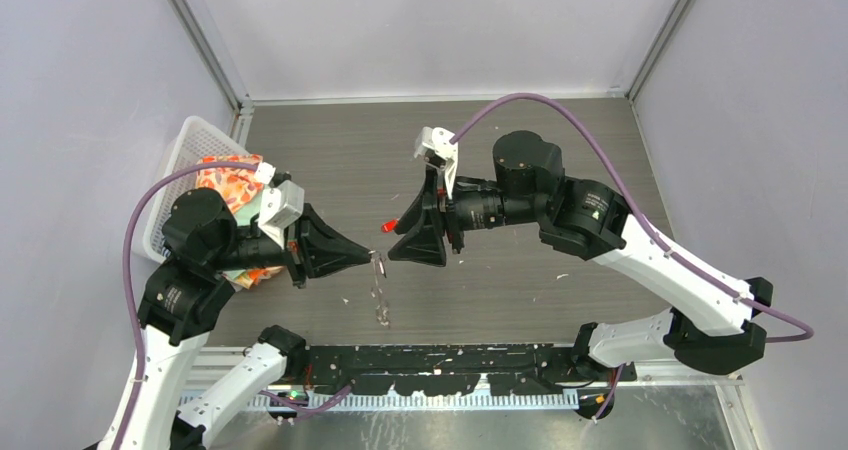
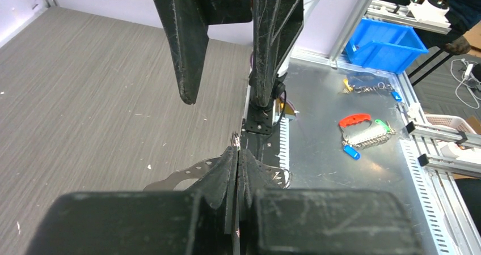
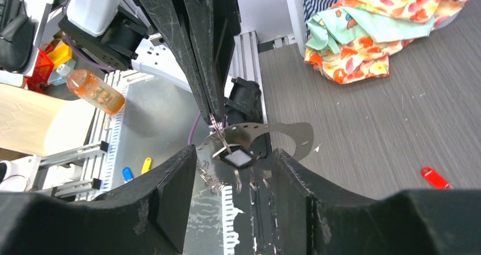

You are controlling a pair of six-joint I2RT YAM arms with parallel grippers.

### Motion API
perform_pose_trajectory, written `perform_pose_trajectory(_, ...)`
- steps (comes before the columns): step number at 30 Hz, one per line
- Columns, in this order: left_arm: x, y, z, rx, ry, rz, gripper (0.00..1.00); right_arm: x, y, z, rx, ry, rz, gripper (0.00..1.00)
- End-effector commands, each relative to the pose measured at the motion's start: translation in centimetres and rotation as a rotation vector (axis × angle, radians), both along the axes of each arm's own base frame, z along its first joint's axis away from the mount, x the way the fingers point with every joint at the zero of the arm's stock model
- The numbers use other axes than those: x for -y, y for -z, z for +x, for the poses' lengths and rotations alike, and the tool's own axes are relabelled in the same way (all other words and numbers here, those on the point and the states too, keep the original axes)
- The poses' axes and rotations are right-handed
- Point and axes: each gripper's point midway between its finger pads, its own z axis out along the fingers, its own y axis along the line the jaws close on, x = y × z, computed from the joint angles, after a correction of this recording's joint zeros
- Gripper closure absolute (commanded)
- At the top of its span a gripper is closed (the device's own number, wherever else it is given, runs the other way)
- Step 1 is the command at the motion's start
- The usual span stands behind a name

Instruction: Put the keys on the keyring

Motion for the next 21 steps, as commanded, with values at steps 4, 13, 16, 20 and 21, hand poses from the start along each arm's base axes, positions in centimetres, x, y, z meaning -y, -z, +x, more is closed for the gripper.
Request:
perform_pose_trajectory(4,0.3,-1.6,-0.9,0.018,0.055,-0.045,1.0,-1.2,-2.7,-0.5,0.091,-0.081,0.139,0.45)
perform_pose_trajectory(13,0.3,-1.9,-0.9,0.022,0.049,-0.056,1.0,-2.0,-2.1,-1.1,0.046,-0.13,0.139,0.57)
perform_pose_trajectory(16,0.2,-2.1,-0.9,0.023,0.049,-0.061,1.0,-2.3,-1.6,-1.1,0.028,-0.138,0.132,0.58)
perform_pose_trajectory(20,0.2,-2.2,-1.0,0.025,0.048,-0.063,1.0,-2.5,-1.3,-1.1,0.013,-0.141,0.132,0.65)
perform_pose_trajectory(21,0.2,-2.2,-1.0,0.024,0.046,-0.062,1.0,-2.6,-1.3,-1.1,0.009,-0.142,0.136,0.69)
